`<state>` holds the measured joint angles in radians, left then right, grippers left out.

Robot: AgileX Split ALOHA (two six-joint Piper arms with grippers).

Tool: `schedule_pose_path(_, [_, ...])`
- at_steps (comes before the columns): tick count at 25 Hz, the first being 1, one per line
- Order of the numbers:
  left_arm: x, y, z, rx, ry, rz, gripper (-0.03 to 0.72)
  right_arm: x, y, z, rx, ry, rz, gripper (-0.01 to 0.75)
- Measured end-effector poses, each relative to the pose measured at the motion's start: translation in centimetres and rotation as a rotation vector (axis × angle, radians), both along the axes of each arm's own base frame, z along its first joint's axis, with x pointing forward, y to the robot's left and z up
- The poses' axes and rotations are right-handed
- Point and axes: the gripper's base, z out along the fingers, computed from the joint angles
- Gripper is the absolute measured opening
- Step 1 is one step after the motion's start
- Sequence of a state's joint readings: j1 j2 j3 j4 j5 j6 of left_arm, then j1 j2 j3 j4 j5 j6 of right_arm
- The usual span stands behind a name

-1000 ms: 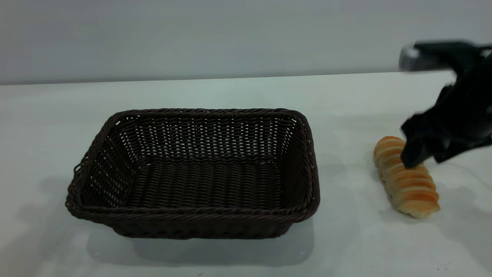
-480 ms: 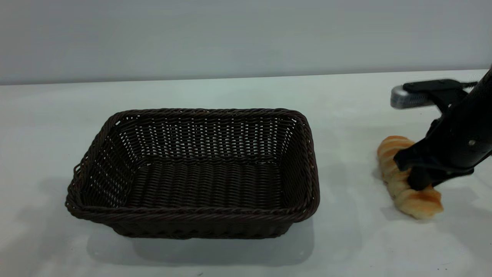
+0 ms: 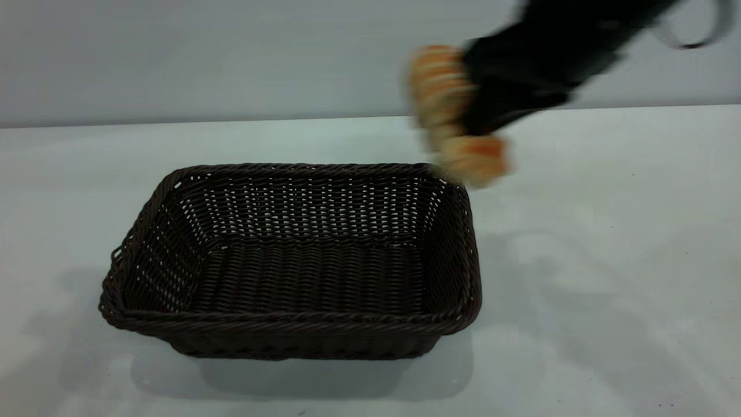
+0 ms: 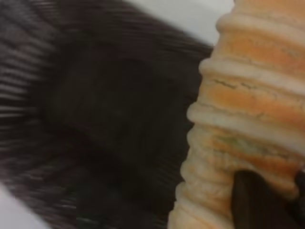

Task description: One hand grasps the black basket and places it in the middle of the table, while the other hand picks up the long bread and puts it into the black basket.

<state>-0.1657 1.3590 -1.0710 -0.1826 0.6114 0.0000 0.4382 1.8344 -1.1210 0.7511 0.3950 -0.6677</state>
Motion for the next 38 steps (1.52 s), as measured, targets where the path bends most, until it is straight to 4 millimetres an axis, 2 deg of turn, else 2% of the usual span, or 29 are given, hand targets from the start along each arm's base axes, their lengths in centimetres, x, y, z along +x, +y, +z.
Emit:
schedule_pose_path(2, [0.0, 0.0, 0.0, 0.000, 0.000, 0.000, 0.580, -0.4, 2.7, -0.6, 0.014, -0.008, 0.034, 0.087])
schedule_pose_path(4, [0.0, 0.0, 0.0, 0.000, 0.000, 0.000, 0.580, -0.7, 4.6, -1.8, 0.015, -0.001, 0.050, 0.123])
schedule_pose_path(7, [-0.1, 0.0, 0.0, 0.003, 0.008, -0.003, 0.580, -0.6, 5.2, -2.9, 0.005, 0.016, 0.058, 0.220])
schedule_pose_path(9, [-0.5, 0.1, 0.3, 0.011, 0.013, -0.007, 0.580, -0.6, 5.1, -2.8, 0.004, 0.021, 0.064, 0.299])
schedule_pose_path(11, [-1.3, 0.3, 1.0, 0.030, -0.002, -0.014, 0.580, -0.7, 4.6, -2.0, -0.006, 0.024, 0.094, 0.373])
schedule_pose_path(13, [-2.3, 0.7, 2.0, 0.064, -0.024, -0.022, 0.580, -1.0, 3.7, -0.8, -0.010, 0.048, 0.110, 0.410])
schedule_pose_path(16, [-4.4, 1.6, 3.4, 0.134, -0.038, -0.010, 0.580, -1.5, 1.2, 1.9, -0.038, 0.107, 0.067, 0.426])
schedule_pose_path(20, [-7.7, 3.2, 5.0, 0.235, -0.012, 0.061, 0.580, -3.1, -3.2, 5.9, -0.225, 0.141, -0.030, 0.427])
schedule_pose_path(23, [-10.0, 4.4, 5.9, 0.288, 0.011, 0.124, 0.580, -5.6, -6.2, 9.7, -0.362, 0.121, -0.148, 0.427])
schedule_pose_path(25, [-11.8, 4.9, 6.6, 0.304, 0.011, 0.155, 0.579, -7.9, -8.0, 12.4, -0.407, 0.085, -0.200, 0.427])
schedule_pose_path(29, [-15.0, 5.6, 7.9, 0.289, -0.046, 0.182, 0.579, -13.6, -10.9, 15.6, -0.383, 0.013, -0.248, 0.427])
schedule_pose_path(32, [-17.4, 6.0, 7.6, 0.278, -0.089, 0.190, 0.572, -17.9, -12.6, 16.5, -0.313, -0.050, -0.265, 0.427])
schedule_pose_path(36, [-20.6, 6.5, 5.3, 0.260, -0.109, 0.190, 0.557, -23.0, -14.6, 16.3, -0.230, -0.123, -0.276, 0.427])
schedule_pose_path(38, [-22.0, 6.5, 4.1, 0.239, -0.118, 0.185, 0.547, -24.9, -15.4, 15.7, -0.206, -0.151, -0.276, 0.427])
